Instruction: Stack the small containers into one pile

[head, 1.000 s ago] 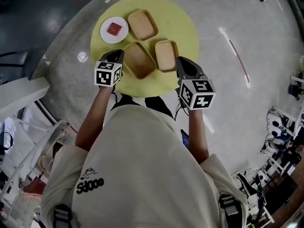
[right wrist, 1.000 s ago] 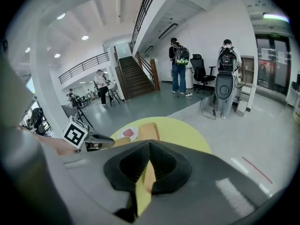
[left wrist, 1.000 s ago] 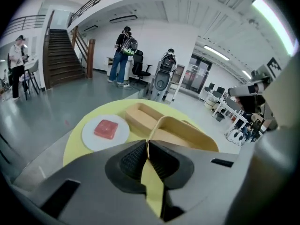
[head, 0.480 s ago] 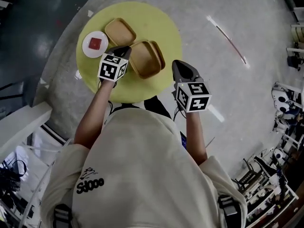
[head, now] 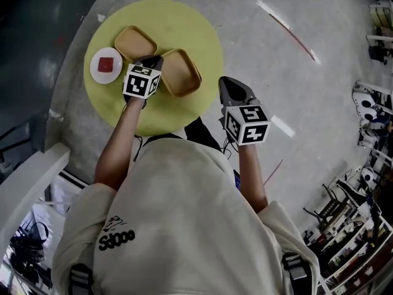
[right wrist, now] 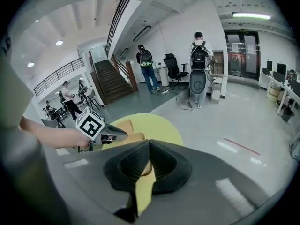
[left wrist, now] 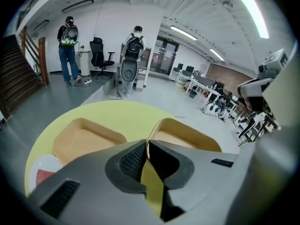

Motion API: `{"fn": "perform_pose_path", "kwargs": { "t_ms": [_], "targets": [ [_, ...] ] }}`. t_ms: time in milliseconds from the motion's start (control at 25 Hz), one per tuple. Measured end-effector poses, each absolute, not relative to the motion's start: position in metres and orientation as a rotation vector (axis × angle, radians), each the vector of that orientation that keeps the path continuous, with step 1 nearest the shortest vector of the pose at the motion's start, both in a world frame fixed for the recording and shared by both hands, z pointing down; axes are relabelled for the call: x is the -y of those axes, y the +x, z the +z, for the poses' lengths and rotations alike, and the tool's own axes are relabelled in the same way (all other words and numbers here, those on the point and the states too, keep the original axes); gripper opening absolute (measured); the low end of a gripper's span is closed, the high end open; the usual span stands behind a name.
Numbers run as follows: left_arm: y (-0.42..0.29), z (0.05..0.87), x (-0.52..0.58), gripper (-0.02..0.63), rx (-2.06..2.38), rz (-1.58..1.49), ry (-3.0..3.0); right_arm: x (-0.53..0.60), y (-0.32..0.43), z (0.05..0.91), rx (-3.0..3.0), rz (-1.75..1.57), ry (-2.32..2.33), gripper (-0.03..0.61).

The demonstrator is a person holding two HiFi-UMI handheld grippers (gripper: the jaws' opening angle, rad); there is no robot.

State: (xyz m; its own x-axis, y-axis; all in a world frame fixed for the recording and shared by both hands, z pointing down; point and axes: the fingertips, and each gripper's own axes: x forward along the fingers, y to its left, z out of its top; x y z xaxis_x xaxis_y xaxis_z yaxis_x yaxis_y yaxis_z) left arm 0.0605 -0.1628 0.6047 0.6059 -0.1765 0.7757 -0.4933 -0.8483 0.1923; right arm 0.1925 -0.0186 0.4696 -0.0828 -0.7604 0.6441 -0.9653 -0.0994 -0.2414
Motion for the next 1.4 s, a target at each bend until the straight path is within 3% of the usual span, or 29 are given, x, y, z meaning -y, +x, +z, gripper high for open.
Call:
{"fn": "perform_pose_path", "kwargs": {
  "t_ms": [680,1000,1400],
  "targets": [
    [0.077,0.623,0.161,0.029,0.559,1.282,2.5,0.031,0.203,0.486,1.868,1.008,1.874,0.011],
    [0.08,0.637,0.15,0.081,0.499,1.358,2.535,0.034,0.202,0.486,1.867,1.004,1.865,0.011],
    [0.07,0.61,0.161,0.115,0.506,1.018,2.566,0.039,0.198,0.485,1.89,0.998,1.843,0.011]
  ]
}}
